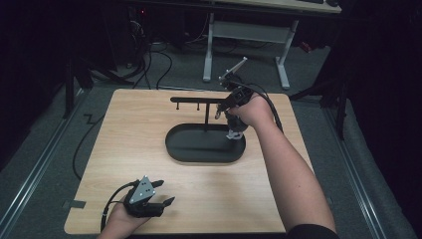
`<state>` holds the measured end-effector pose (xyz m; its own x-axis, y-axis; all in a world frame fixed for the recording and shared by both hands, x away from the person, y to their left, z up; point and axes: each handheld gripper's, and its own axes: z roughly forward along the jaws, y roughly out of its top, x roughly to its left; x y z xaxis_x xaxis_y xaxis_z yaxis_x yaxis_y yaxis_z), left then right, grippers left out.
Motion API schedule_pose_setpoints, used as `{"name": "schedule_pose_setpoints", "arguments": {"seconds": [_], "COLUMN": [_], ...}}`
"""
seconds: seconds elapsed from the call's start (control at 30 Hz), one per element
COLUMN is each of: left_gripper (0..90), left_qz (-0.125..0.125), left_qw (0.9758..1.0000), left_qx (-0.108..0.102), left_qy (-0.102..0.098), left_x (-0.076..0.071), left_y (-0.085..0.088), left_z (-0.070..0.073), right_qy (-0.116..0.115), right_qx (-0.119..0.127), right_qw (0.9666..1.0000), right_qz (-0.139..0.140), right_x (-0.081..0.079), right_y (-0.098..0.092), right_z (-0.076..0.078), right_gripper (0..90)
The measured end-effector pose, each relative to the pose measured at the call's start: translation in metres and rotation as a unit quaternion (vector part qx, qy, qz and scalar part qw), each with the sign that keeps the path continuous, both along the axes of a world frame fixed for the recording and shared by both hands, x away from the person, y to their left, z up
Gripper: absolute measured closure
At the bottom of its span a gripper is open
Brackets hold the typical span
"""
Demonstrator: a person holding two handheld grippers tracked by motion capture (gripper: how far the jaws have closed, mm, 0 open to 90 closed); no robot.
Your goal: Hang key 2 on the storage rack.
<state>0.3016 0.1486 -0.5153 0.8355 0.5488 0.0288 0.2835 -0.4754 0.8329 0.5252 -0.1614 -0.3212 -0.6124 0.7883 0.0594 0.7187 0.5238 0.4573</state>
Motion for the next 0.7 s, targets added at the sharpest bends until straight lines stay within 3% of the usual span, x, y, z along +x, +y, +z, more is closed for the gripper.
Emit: {"name": "schedule_pose_setpoints", "arguments": {"seconds": [0.17,0.4,0.6,0.7], "left_gripper": [32.3,32.3,32.2,32.1], "left_qz": [-0.002,-0.001,-0.004,-0.007], "left_qw": [1.0,1.0,1.0,1.0], "left_qx": [0.003,0.003,0.003,0.006], "left_qy": [0.0,-0.001,0.0,-0.001], "left_x": [0.0,0.001,0.001,0.001], "left_y": [0.0,0.0,-0.003,-0.005], "left_z": [0.0,-0.001,-0.002,-0.002], "right_qy": [-0.01,-0.018,-0.021,-0.022], "right_qx": [0.001,0.011,0.017,0.023], "right_qw": [0.9999,0.9996,0.9994,0.9993], "right_qz": [-0.013,-0.019,-0.024,-0.018], "right_x": [0.007,0.001,-0.012,-0.025], "right_y": [-0.002,-0.005,-0.011,-0.014], "right_z": [-0.004,-0.001,-0.002,-0.01], "right_gripper": [85.4,82.4,72.9,66.2]}}
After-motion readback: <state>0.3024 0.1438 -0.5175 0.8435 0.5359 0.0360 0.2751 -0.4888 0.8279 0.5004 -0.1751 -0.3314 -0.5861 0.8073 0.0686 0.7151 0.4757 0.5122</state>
